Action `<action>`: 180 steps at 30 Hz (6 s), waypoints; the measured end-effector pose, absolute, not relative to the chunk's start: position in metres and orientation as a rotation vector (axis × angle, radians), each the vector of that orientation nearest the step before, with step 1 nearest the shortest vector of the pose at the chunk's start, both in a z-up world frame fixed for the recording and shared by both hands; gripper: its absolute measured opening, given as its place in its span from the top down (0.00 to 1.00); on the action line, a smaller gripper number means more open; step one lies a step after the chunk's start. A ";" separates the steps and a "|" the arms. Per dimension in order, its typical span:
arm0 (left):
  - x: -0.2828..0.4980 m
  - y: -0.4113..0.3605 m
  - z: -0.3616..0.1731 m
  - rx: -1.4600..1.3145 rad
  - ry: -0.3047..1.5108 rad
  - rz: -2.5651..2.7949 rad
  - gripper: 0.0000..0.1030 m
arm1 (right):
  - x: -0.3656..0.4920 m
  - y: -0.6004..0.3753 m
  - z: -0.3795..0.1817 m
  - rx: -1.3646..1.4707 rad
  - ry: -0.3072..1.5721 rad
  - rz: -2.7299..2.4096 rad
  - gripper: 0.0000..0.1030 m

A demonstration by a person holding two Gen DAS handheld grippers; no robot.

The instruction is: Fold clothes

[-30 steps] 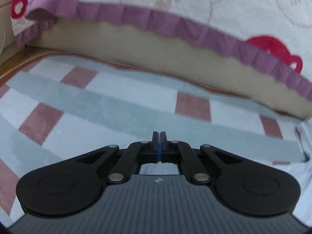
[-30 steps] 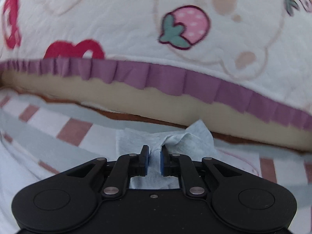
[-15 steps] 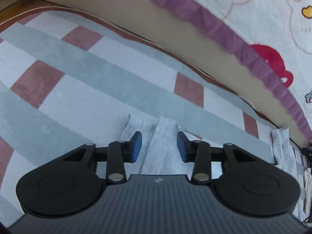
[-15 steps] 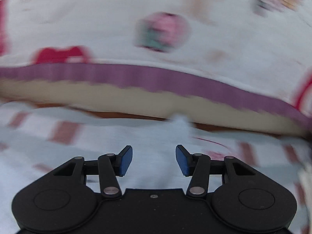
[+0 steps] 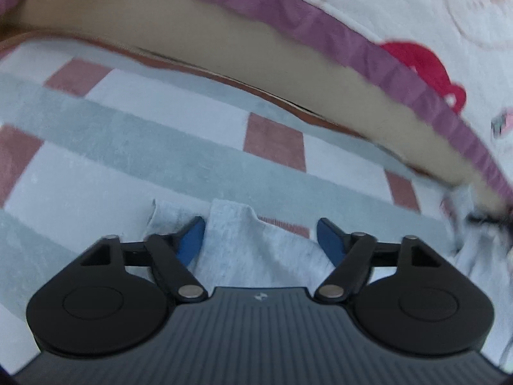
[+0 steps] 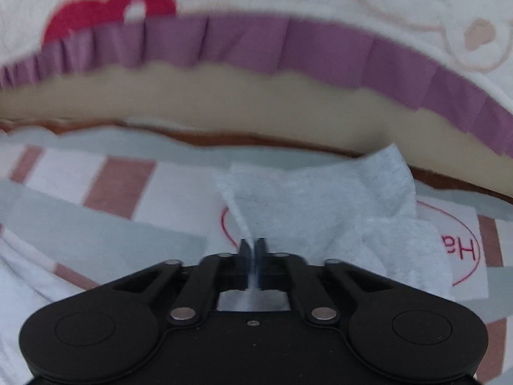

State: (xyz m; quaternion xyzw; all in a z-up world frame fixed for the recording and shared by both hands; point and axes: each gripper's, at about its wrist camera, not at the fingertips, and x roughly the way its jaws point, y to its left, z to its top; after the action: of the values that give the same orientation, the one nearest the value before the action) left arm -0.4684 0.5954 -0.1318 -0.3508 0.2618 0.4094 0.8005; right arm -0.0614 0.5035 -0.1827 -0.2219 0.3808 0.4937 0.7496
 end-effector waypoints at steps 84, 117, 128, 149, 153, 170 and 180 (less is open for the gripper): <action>-0.520 0.589 -0.098 -0.693 0.441 1.144 0.92 | -0.149 0.494 -0.208 -0.806 0.734 1.632 0.31; -0.490 0.577 -0.125 -0.666 0.622 0.898 0.89 | -0.178 0.456 -0.189 -0.675 0.572 1.562 0.95; -0.478 0.594 -0.032 -0.400 0.533 1.016 0.87 | -0.184 0.479 -0.124 -0.672 0.355 1.528 0.95; -0.597 0.573 -0.109 -1.076 0.485 1.116 0.43 | -0.127 0.286 -0.158 -0.183 0.927 1.128 0.46; -0.590 0.562 -0.120 -1.145 0.502 1.108 0.43 | -0.107 0.239 -0.163 -0.132 0.988 0.956 0.46; -0.574 0.557 -0.135 -1.216 0.363 1.049 0.31 | -0.102 0.148 -0.222 0.445 1.128 0.779 0.41; -0.541 0.556 -0.137 -0.970 0.430 1.108 0.33 | -0.097 0.190 -0.226 0.303 0.890 0.851 0.73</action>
State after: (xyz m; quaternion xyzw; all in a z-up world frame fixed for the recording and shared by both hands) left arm -0.5411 0.5556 -0.1368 -0.4386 0.1946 0.5013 0.7200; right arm -0.0973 0.1898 -0.2263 0.1413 0.4156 0.3975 0.8058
